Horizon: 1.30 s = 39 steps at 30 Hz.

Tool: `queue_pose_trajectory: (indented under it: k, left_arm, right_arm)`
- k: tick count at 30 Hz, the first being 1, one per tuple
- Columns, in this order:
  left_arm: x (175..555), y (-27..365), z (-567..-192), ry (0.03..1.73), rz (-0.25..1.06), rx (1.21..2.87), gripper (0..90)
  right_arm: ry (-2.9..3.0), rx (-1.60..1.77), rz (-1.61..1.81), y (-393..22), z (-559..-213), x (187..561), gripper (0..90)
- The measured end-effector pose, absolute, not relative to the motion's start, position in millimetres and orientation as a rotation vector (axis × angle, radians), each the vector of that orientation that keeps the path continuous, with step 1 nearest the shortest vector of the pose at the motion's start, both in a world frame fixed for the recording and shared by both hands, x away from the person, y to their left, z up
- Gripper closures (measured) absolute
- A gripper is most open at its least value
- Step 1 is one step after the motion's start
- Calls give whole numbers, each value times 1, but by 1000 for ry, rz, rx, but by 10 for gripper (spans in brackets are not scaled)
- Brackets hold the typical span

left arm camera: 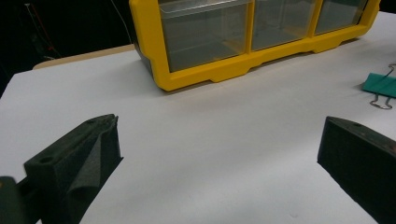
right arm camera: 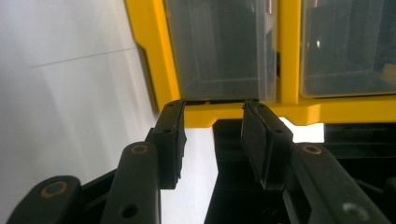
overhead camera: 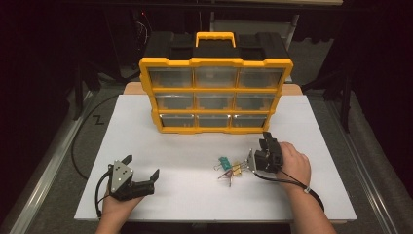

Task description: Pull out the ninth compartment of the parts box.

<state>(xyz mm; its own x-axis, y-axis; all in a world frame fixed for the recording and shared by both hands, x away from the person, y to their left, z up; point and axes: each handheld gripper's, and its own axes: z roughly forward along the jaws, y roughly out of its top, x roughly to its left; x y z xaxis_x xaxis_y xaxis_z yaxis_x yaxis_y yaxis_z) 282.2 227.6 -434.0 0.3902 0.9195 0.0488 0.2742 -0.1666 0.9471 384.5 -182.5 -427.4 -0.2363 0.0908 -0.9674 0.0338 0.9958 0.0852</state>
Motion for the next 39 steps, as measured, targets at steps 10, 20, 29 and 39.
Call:
queue_pose_trajectory:
  k: [10, 20, 29, 39]
  left_arm:
    - [283, 224, -434, 1046, 828, 1687, 2]
    - [283, 223, -432, 1028, 840, 1699, 2]
    - [286, 222, -432, 1031, 814, 1687, 2]
    - [288, 219, -432, 1018, 810, 1679, 2]
  right_arm:
    - [1805, 47, 35, -172, -423, 394, 613]
    - [1786, 38, 22, -157, -408, 410, 617]
    - [1790, 51, -7, -151, -407, 420, 639]
    - [1748, 30, -8, -138, -404, 429, 674]
